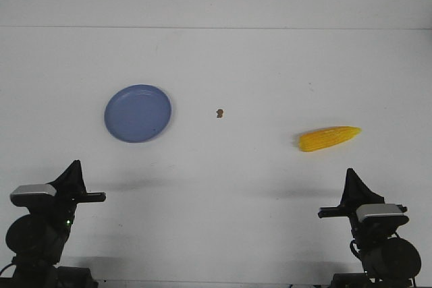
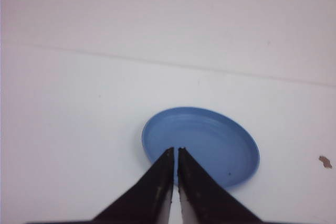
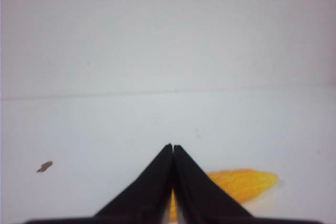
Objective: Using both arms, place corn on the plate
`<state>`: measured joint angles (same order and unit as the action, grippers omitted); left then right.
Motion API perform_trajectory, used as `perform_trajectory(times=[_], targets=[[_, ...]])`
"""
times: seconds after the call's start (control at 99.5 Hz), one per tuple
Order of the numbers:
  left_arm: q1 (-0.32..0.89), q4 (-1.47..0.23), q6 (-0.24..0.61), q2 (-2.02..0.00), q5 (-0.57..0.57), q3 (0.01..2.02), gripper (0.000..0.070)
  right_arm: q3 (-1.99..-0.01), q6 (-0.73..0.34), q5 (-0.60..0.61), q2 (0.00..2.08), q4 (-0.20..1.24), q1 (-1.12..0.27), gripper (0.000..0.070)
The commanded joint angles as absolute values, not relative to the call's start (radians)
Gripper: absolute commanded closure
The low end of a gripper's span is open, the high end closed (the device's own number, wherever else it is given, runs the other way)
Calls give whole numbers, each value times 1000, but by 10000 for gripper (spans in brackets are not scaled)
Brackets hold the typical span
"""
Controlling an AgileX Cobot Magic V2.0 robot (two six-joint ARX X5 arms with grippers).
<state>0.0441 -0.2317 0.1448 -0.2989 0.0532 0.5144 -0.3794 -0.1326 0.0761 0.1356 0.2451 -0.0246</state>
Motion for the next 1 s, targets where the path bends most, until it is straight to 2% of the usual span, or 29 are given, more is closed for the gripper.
perform_trajectory(times=[0.0,0.171,0.392,0.713,0.995], targets=[[44,-287,143,-380,52,625,685,-458,-176,76,187,296,-25,700],[44,-475,109,-583,52,854,685,-663,-185,78,368,488,-25,700],[44,-667,109,-789,52,1032,685,-854,-108,78,600,675,-25,700],[44,-696,109,-893,52,1053,685,-904,-101,79,790,714,-25,700],[44,-703,105,-894,52,1053,684,-903,-102,78,804,719,-25,700]])
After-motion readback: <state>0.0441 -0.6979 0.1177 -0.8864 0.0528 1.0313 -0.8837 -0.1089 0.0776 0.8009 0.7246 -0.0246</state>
